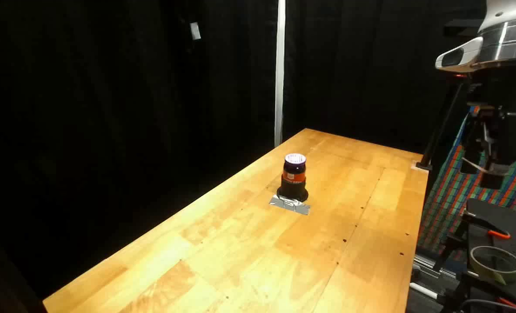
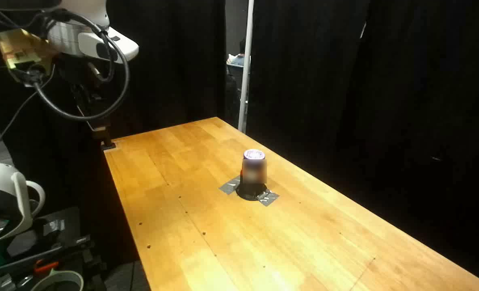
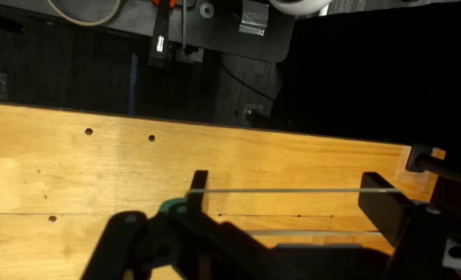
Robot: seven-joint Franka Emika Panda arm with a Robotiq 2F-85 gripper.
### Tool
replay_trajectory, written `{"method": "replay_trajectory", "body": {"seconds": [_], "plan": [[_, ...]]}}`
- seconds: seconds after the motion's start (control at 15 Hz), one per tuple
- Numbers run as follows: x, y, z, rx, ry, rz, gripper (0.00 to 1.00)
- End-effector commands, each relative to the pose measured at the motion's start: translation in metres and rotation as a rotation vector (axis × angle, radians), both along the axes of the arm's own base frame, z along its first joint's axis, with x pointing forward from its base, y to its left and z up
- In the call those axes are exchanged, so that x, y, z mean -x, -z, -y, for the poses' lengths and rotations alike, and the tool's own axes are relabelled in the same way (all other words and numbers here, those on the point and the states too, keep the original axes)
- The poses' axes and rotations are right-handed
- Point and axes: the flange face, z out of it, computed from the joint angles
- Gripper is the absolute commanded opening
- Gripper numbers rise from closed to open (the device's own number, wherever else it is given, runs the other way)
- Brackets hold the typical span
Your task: Put the rubber band around the base of the cup
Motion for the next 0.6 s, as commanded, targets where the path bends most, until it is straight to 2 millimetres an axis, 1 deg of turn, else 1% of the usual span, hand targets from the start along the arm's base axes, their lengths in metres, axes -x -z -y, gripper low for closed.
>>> {"method": "replay_trajectory", "body": {"seconds": [0.0,0.33,0.47,0.53], "plan": [[0.000,-0.001,0.000,0.000,0.000,0.000,1.00],[0.000,-0.001,0.000,0.000,0.000,0.000,1.00],[-0.025,0.004,0.009,0.001,0.016,0.000,1.00],[-0.043,0.008,0.017,0.004,0.032,-0.008,1.00]]}}
